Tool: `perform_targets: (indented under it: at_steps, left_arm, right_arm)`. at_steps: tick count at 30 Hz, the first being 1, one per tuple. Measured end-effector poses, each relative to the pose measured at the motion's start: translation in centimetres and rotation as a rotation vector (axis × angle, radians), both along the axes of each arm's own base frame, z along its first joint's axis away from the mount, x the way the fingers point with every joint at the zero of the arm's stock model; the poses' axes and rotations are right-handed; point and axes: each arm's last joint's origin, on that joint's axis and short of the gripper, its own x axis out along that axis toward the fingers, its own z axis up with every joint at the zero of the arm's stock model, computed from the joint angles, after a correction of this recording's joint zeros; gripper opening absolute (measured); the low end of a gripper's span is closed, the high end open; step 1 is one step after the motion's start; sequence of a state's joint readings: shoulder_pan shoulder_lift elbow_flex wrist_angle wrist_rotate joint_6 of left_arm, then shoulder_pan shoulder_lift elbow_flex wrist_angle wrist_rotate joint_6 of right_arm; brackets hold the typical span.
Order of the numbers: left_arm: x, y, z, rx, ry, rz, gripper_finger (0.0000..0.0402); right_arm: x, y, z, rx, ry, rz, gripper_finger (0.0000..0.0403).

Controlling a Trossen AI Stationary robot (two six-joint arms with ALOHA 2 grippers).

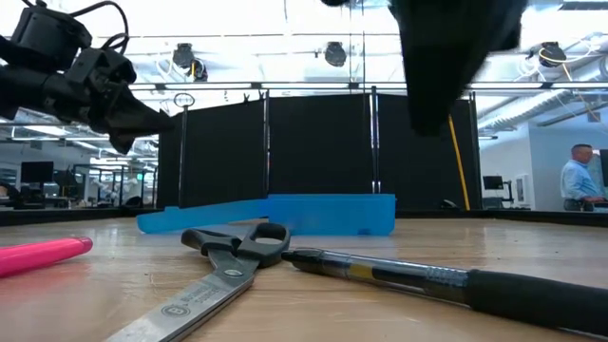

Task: Pick & place school supplies into a supply box
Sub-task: Put the black pen into the blue supply box

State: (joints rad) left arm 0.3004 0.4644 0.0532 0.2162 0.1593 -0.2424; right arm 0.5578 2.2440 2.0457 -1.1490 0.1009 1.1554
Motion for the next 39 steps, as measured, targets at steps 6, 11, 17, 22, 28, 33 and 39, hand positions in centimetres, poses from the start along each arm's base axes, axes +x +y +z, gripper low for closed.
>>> perform_targets:
  at_steps: [6,11,17,22,28,33,39]
  left_arm:
    - [-0.1,0.0,-0.5,-0.006,0.050,0.000,0.0047]
    - [-0.1,0.0,-0.6,0.016,0.067,-0.004,0.0047]
    - [-0.1,0.0,-0.6,0.037,0.070,-0.010,0.0047]
    - [-0.1,0.0,-0.6,0.060,0.073,-0.014,0.0047]
    - [-0.1,0.0,-0.6,0.069,0.074,-0.016,0.0047]
    - [-0.1,0.0,-0.6,0.069,0.074,-0.016,0.0047]
    - [-0.1,0.0,-0.6,0.069,0.075,-0.017,0.0047]
  right_arm:
    - [0.7,0.8,-0.4,0.027,-0.071,0.044,0.0054]
    - [1.3,1.0,-0.2,0.074,-0.125,-0.009,0.0145]
    - [1.0,1.3,-1.4,0.130,-0.084,-0.042,0.0205]
    - [0.8,1.5,-2.4,0.134,-0.092,-0.019,0.0200]
    - [0.2,1.8,-4.3,0.145,-0.084,0.017,0.0185]
    - [-0.7,1.6,-6.7,0.141,-0.059,-0.021,0.0176]
    - [-1.7,0.9,-8.9,0.118,-0.046,-0.074,0.0173]
